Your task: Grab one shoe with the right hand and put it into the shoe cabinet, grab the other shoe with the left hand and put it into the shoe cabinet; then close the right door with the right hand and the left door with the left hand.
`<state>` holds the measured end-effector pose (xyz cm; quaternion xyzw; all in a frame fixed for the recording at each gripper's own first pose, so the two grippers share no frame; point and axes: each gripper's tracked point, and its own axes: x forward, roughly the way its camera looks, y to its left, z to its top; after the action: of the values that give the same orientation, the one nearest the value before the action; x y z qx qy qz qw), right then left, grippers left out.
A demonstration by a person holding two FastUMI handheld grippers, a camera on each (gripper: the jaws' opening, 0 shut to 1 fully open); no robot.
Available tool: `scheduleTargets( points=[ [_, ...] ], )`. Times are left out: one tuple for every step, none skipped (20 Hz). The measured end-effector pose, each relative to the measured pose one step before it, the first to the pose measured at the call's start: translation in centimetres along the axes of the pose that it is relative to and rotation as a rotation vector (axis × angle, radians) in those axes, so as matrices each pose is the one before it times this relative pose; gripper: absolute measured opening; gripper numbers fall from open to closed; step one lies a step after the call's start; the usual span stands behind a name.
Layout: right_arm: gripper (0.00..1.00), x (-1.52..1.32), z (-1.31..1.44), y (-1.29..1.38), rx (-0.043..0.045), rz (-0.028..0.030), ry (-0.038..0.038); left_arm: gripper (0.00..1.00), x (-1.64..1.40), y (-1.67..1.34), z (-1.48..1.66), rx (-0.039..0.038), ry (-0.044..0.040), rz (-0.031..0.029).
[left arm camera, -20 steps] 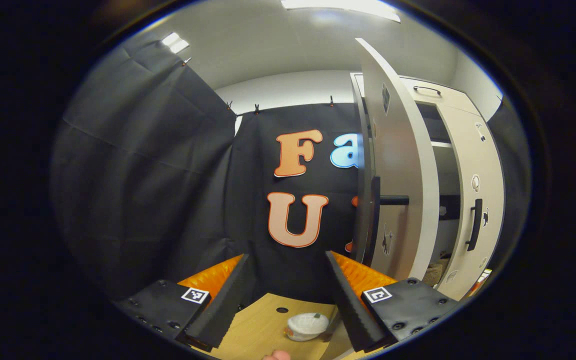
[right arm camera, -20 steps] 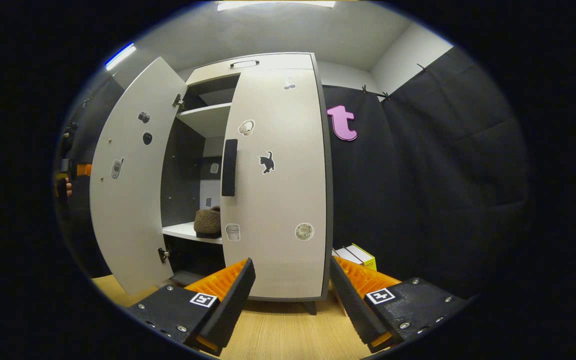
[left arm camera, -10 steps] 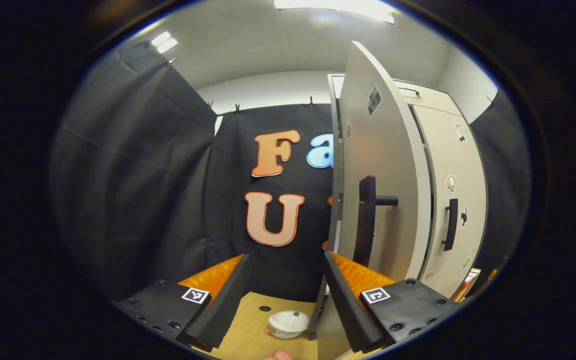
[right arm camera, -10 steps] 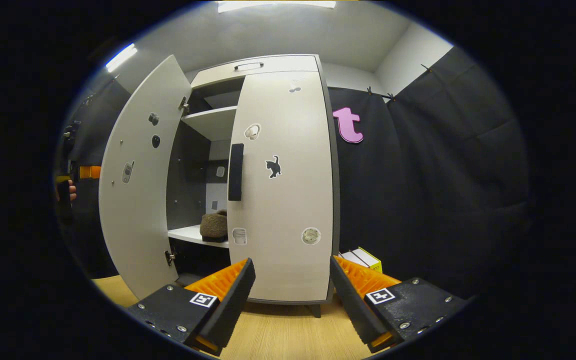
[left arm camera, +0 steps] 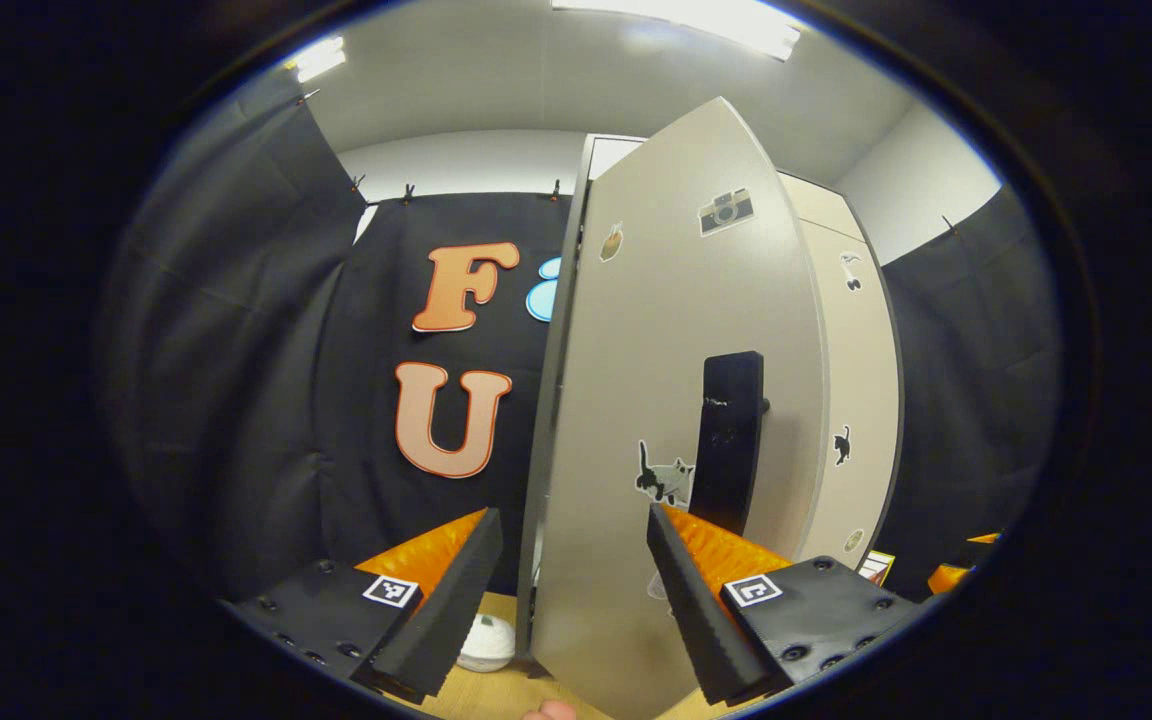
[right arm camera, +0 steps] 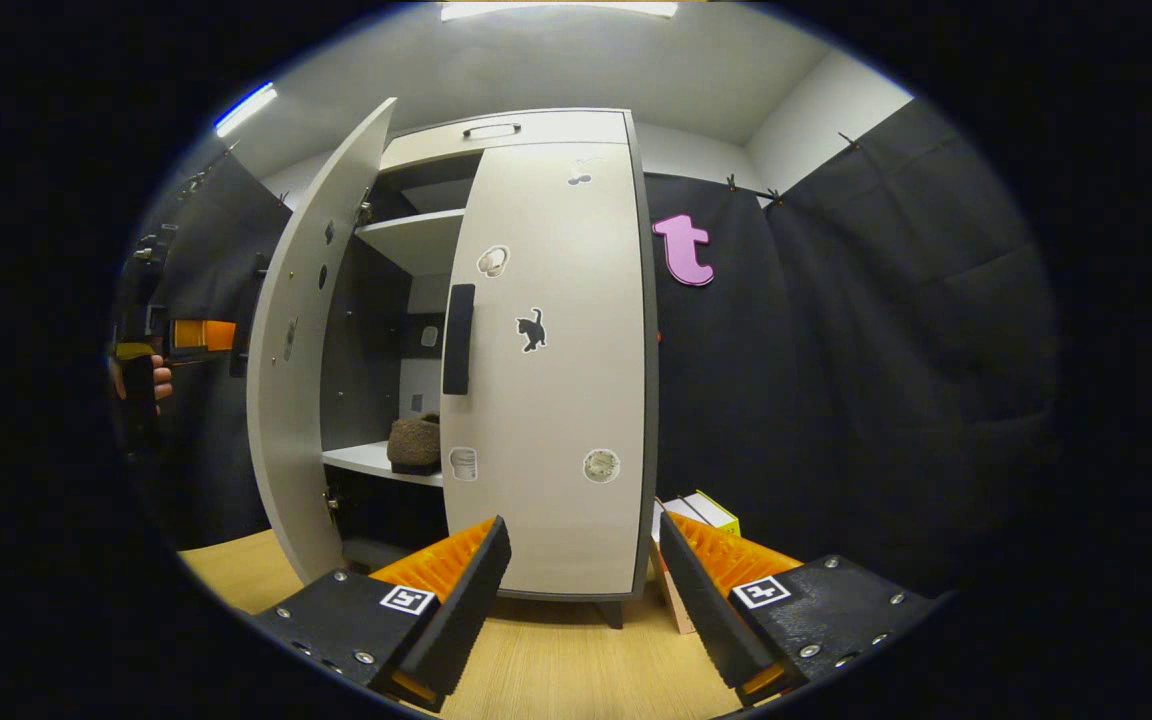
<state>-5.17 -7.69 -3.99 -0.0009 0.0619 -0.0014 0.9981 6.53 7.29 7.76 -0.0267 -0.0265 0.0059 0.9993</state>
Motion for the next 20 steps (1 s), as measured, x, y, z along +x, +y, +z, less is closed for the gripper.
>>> scheduleTargets(
  points=[
    [0.93, -0.109, 0.054, -0.357, -0.00613, -0.00901, -0.00133, 0.99, 0.418, -0.730, -0.208, -0.00608, -0.00230, -0.02273],
    [0.93, -0.210, 0.022, -0.383, -0.00457, -0.01054, 0.00194, 0.96, 0.273, -0.405, -0.191, -0.00727, -0.00088, -0.01088],
    [0.93, -0.108, 0.028, -0.345, -0.00245, -0.01006, 0.00129, 0.94, 0.255, -0.265, -0.170, -0.00864, 0.00346, -0.00702],
    [0.93, -0.161, -0.009, -0.337, -0.00022, -0.00785, 0.00064, 0.94, 0.146, -0.278, 0.015, -0.00962, -0.00038, -0.01011],
    [0.93, 0.019, 0.052, -0.184, -0.00028, -0.00795, -0.00054, 0.96, 0.255, -0.444, 0.098, -0.00742, -0.00334, -0.01029],
    [0.93, -0.015, -0.012, -0.283, -0.00065, -0.00797, 0.00055, 0.96, 0.218, -0.602, 0.002, -0.00442, -0.00169, -0.01416],
    [0.93, 0.022, -0.105, -0.101, 0.00055, -0.00386, 0.00262, 0.96, 0.384, -0.834, -0.229, -0.00155, 0.00175, -0.01493],
    [0.93, -0.088, 0.006, -0.065, 0.00223, -0.00128, -0.00004, 0.96, 0.441, -0.896, -0.265, 0.00072, 0.00618, -0.01591],
    [0.93, -0.060, 0.092, -0.022, 0.00101, -0.00149, -0.00121, 0.96, 0.489, -0.912, -0.406, 0.00097, 0.00700, -0.01752],
    [0.93, -0.058, 0.055, -0.119, -0.00081, -0.00243, -0.00220, 0.96, 0.526, -0.954, -0.388, 0.00147, 0.00700, -0.01581],
    [0.93, 0.038, 0.018, -0.115, -0.00157, -0.00388, -0.00190, 0.94, 0.380, -0.797, -0.433, 0.00475, 0.00713, -0.01273],
    [0.93, -0.160, 0.112, -0.219, 0.00001, -0.00406, -0.00279, 0.96, 0.470, -0.655, -0.495, 0.00807, 0.00378, -0.01035],
    [0.93, -0.043, 0.045, -0.208, 0.00107, -0.00658, -0.00226, 0.96, 0.378, -0.425, -0.278, 0.01058, 0.00606, -0.00663],
    [0.93, -0.092, -0.028, -0.174, 0.00098, -0.00598, 0.00106, 0.96, 0.298, -0.291, -0.261, 0.00993, 0.00404, -0.00145],
    [0.93, 0.057, -0.073, -0.216, -0.00135, -0.00654, 0.00115, 0.96, 0.422, -0.219, -0.098, 0.01059, 0.00118, 0.00098],
    [0.93, -0.103, 0.008, -0.369, -0.00206, -0.00714, -0.00044, 0.96, 0.294, -0.041, -0.061, 0.00868, -0.00030, 0.00698],
    [0.93, -0.030, -0.075, -0.245, -0.00063, -0.00629, 0.00100, 0.99, 0.382, -0.152, -0.050, 0.00556, -0.00214, 0.00193],
    [0.93, -0.076, -0.019, -0.173, 0.00223, -0.00432, 0.00141, 0.96, 0.370, -0.117, 0.160, 0.00547, 0.00098, 0.00108],
    [0.93, -0.049, -0.018, -0.175, 0.00390, -0.00300, 0.00064, 0.96, 0.314, -0.126, 0.060, 0.00580, 0.00169, 0.00166],
    [0.93, 0.035, -0.061, -0.177, 0.00275, -0.00411, 0.00103, 0.96, 0.216, -0.092, -0.177, 0.00180, 0.00222, 0.00173]
  ],
)
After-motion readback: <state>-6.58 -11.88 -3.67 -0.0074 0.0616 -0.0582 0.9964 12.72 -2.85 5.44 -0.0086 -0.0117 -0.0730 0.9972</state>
